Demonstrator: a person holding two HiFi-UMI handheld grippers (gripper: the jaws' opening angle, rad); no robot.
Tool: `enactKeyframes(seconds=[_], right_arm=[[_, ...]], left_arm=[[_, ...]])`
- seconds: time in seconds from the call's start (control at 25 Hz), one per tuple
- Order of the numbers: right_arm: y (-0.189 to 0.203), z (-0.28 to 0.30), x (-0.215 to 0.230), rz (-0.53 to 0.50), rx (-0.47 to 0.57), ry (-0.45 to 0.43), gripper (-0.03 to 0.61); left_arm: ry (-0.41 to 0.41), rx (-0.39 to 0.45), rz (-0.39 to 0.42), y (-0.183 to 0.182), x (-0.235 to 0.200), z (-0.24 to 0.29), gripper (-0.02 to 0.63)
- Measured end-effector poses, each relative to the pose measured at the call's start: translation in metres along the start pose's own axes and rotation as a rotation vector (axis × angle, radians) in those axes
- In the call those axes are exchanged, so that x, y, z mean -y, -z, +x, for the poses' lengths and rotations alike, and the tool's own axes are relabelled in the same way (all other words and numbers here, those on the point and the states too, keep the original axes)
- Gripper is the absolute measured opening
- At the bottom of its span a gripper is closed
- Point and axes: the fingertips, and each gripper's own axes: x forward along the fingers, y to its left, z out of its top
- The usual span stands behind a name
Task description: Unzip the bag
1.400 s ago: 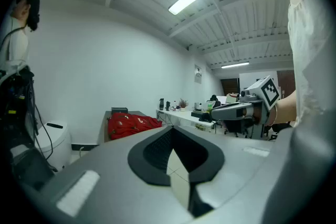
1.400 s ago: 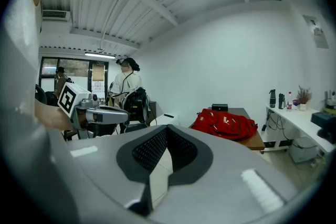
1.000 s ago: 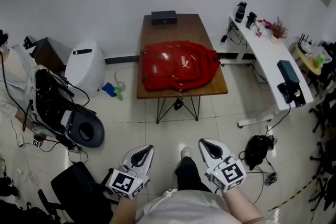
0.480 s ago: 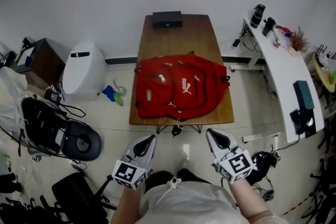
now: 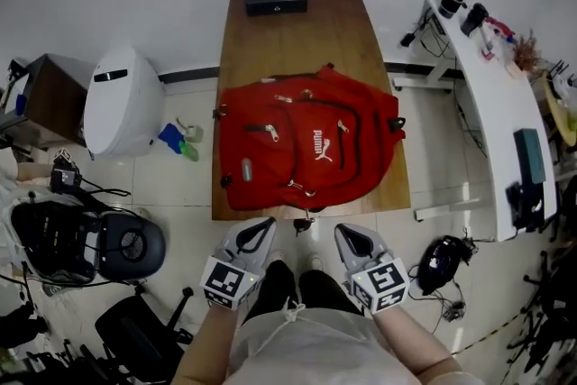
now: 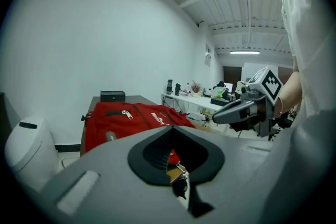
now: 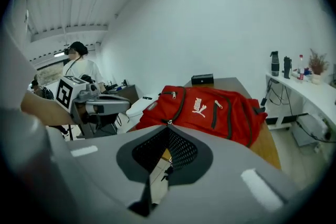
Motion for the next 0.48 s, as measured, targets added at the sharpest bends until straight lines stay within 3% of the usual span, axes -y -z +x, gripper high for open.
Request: enactKeyframes(seconds=[0.08, 0.16, 0.48], right_arm=[[0.016, 0.022, 0.0, 0.034, -0.045, -0.008, 0.008], [0.035, 0.044, 0.0, 0.07, -0.099, -0.021, 0.076], [0.106, 0.114, 0.009, 0.164, -0.324, -0.011, 0.103]], left_arm=[[0.008, -0.025, 0.014, 0.007, -0.016, 0.015, 0.005], [0.019, -0.056, 0.01, 0.015, -0.026, 0.029, 0.005], [0.076, -0.133, -0.069, 0.062, -0.045, 0.076, 0.005]])
